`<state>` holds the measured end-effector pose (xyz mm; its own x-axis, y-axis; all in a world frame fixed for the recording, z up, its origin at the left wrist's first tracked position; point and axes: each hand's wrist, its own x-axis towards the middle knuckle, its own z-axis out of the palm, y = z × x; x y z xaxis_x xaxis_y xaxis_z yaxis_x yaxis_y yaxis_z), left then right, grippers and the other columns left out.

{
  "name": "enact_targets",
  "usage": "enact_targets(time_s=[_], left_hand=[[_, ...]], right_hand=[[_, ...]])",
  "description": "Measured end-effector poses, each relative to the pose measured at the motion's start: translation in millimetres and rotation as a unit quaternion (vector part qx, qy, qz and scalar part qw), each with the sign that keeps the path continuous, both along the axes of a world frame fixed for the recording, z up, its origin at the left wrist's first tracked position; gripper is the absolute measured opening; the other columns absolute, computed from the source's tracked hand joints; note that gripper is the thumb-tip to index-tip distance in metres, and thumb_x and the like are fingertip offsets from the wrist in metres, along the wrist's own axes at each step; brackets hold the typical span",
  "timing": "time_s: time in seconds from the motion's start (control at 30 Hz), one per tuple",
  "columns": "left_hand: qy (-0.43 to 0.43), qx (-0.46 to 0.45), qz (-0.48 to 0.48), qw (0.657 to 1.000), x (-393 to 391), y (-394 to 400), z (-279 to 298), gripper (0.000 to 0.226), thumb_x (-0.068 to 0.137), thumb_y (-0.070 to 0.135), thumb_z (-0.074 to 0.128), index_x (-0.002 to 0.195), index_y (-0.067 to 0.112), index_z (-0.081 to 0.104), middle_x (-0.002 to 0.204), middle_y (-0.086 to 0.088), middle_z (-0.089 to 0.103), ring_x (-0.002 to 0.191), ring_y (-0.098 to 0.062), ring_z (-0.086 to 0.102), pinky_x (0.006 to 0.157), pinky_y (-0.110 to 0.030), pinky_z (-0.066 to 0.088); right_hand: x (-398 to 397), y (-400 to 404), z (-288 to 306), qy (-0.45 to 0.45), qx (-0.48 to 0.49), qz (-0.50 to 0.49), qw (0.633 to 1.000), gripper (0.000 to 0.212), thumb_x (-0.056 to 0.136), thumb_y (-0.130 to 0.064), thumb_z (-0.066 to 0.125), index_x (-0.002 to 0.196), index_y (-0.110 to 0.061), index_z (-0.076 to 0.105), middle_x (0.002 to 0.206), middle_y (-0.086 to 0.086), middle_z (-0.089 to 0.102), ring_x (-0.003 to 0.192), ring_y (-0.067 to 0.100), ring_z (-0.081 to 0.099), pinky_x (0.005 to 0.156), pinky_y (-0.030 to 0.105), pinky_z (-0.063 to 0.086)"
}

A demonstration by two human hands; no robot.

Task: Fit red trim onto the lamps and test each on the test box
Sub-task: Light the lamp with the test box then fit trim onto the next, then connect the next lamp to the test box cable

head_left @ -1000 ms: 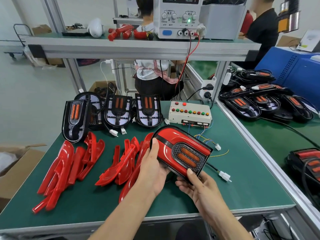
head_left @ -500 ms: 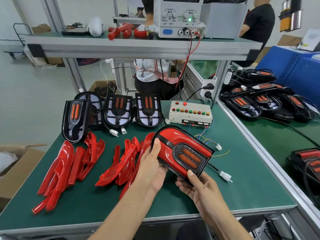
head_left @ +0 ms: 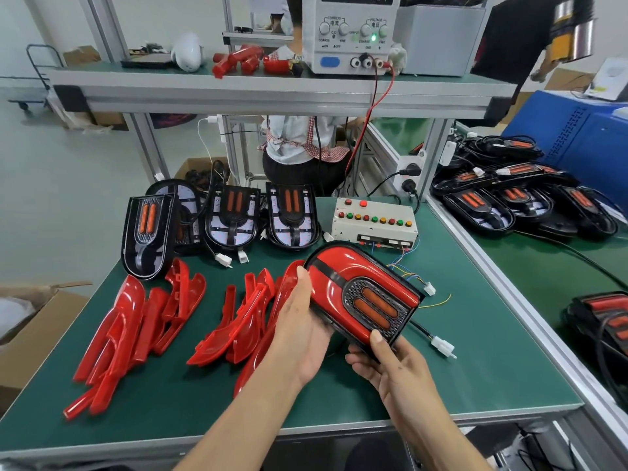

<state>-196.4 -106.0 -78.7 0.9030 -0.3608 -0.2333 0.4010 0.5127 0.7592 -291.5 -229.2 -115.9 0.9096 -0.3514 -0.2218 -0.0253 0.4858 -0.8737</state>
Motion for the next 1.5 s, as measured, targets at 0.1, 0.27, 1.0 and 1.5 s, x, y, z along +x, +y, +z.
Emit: enact_targets(time_s=[0.1,0.27,1.0,1.5], left_hand=[[-0.047,-0.006,-0.043,0.998,-4.6,0.5,-6.9,0.048,0.098,0.035,0.055,0.142,0.014,0.052,0.134,-0.013,0.067,0.124,-0.029,0.064,0.104,-0.046,0.053],[-0.098,0.064,-0.011,0.993,-7.9,-7.1,-14.1,0.036,0.103,0.02,0.056,0.137,0.011,0.052,0.128,-0.018,0.069,0.116,-0.036,0.068,0.098,-0.053,0.056],[-0.135,0.079,0.008,0.988,-5.6,-7.0,-10.2,0.048,0.09,0.058,0.064,0.128,0.03,0.061,0.129,0.005,0.071,0.125,-0.015,0.063,0.113,-0.047,0.044],[-0.182,0.184,-0.081,0.963,-12.6,-2.2,-9.3,0.045,0.09,0.059,0.066,0.123,0.028,0.062,0.114,0.014,0.075,0.109,-0.004,0.07,0.089,-0.021,0.056]], right_hand=[[1.0,0.0,0.7,0.002,0.007,-0.008,1.0,0.042,0.085,-0.035,0.064,0.111,-0.002,0.068,0.092,0.023,0.075,0.078,0.029,0.076,0.066,0.026,0.06],[-1.5,0.9,1.8,0.003,-0.014,-0.022,1.0,0.043,0.083,-0.037,0.065,0.108,-0.002,0.07,0.087,0.026,0.075,0.075,0.03,0.075,0.065,0.027,0.061],[-12.5,-30.7,71.6,-0.032,-0.527,-0.13,0.839,0.048,0.089,-0.065,0.058,0.068,-0.022,0.057,0.057,-0.012,0.05,0.055,0.008,0.043,0.057,0.022,0.037],[84.6,-57.2,107.2,0.044,-0.38,0.13,0.915,0.024,0.083,-0.042,0.083,0.096,-0.023,0.075,0.082,0.0,0.08,0.072,0.021,0.078,0.064,0.032,0.063]])
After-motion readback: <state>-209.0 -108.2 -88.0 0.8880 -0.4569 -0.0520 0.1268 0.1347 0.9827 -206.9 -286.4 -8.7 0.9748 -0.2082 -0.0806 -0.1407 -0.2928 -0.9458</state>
